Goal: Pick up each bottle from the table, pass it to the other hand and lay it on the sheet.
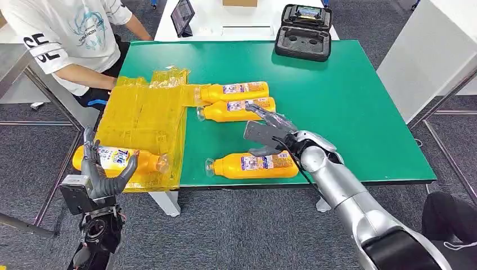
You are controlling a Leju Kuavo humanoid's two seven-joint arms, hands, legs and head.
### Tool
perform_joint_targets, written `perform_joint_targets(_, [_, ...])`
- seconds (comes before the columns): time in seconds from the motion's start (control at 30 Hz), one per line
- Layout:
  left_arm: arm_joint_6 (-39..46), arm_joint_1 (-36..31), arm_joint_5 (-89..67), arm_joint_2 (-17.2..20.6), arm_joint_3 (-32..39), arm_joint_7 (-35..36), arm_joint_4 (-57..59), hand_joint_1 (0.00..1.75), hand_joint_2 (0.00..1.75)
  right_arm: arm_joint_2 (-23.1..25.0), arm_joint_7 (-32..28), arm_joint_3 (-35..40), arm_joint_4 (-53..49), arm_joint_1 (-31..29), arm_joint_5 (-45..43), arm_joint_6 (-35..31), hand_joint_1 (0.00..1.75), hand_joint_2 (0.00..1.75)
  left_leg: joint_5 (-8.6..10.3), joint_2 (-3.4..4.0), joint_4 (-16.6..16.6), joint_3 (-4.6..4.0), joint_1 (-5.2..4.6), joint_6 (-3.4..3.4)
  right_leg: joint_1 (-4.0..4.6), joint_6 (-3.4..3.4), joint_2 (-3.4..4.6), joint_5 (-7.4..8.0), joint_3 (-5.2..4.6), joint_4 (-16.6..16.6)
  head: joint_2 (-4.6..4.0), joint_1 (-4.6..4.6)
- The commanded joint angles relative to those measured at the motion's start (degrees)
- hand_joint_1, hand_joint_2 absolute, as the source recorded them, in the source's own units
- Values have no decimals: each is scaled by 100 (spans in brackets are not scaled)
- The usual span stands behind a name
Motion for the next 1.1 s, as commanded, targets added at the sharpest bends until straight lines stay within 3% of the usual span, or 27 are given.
perform_joint_targets(0.03, [39,-335,86,1,10,3,596,0,175,-261,-116,633,895,-368,-156,261,0,175,-1,-4,-5,16,4,-9,4,-9,-5,-3,17,-5,0,0])
perform_joint_targets(0.23, [40,-331,87,7,9,2,595,0,175,-256,-116,640,891,-355,-154,249,0,175,-6,-1,-2,20,8,-11,10,-10,-4,-6,21,-5,0,0])
perform_joint_targets(0.47, [21,-409,114,32,-71,24,743,0,175,-388,-256,767,987,-366,-550,864,0,175,-5,1,1,16,7,-11,9,-10,-2,-4,16,-2,0,0])
perform_joint_targets(0.7, [3,-347,200,38,-63,22,701,0,175,-402,-251,1339,540,-423,-206,676,0,175,-10,11,0,24,10,-16,11,-14,8,-6,22,-4,0,0])
perform_joint_targets(1.1, [-13,-396,255,9,-143,4,809,0,175,-428,-94,1453,767,-354,-44,338,0,175,-3,3,-3,15,6,-8,8,-7,0,-2,15,-5,0,0])
